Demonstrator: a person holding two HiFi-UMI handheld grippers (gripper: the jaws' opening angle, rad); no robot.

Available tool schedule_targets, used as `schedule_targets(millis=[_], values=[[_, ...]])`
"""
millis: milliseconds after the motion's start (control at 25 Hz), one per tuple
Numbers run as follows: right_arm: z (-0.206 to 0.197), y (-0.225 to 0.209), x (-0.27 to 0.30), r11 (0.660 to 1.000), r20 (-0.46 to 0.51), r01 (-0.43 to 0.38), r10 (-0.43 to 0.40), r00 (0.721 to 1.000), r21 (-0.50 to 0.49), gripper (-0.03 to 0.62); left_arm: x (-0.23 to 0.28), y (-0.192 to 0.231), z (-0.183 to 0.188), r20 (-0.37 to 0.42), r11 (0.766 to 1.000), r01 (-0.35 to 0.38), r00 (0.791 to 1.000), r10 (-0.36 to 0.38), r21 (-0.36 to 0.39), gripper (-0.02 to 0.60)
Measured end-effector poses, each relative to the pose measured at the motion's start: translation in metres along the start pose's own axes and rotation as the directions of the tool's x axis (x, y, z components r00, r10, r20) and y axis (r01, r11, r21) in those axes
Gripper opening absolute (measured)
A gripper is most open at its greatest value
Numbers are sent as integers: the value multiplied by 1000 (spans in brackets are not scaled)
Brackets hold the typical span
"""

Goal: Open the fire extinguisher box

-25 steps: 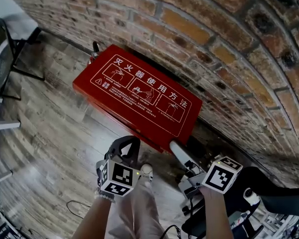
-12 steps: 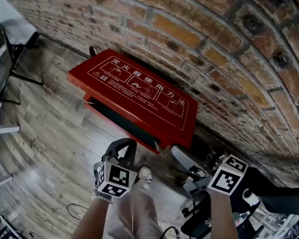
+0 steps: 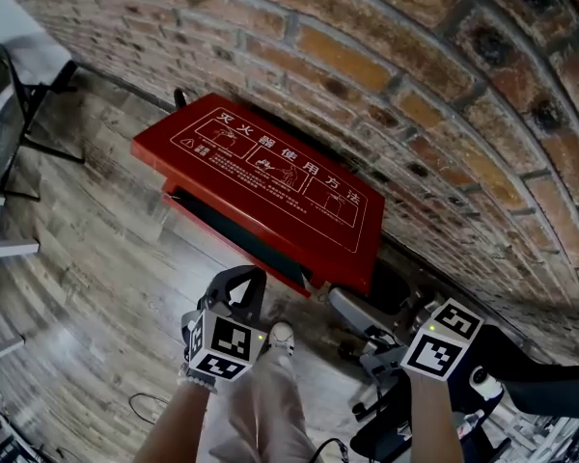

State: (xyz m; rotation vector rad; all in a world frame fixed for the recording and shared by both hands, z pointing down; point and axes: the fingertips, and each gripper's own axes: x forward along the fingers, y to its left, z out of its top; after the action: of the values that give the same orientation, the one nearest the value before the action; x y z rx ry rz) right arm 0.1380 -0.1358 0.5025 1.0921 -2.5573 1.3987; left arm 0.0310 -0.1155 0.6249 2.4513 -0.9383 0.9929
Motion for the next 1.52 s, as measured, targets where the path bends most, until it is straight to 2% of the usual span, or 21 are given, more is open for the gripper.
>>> schedule_targets(millis=[160,400,640,800,920,1040,1160,1280,1480,1520], values=[[9,3,-2,1000,31,-23,23,999,3,374,0,1,1,3,1000,-1,1000,1,1,-3],[35,-1,-7,996,60,-1,6,998,-84,350,0,1,1,7,1000,-4,1000,4,-10,-3],[76,-24,-8,974,159,137,-108,981,-179,252,2,1,1,8,1000,-7,1000,7,-15,-3],[97,-38,-8,955,209,217,-174,962,-204,166,1,1,1,8,1000,-9,1000,9,-18,-3],[104,-47,-7,943,219,256,-210,953,-214,129,1,1,2,8,1000,-8,1000,8,-18,-3],[104,-51,-4,929,206,279,-232,951,-243,96,2,1,3,11,1000,-7,1000,8,-18,-3],[94,-52,2,921,163,281,-244,956,-270,7,1,1,3,14,1000,-5,1000,6,-22,-3],[77,-43,14,936,96,221,-202,975,-272,8,1,0,3,17,1000,-1,1000,2,-24,-3],[43,-32,39,929,-35,154,-176,984,-336,11,0,0,1,24,1000,8,1000,-8,-24,-3],[36,-28,45,932,-67,132,-164,984,-339,41,-1,0,0,25,1000,10,1000,-9,-25,-3]])
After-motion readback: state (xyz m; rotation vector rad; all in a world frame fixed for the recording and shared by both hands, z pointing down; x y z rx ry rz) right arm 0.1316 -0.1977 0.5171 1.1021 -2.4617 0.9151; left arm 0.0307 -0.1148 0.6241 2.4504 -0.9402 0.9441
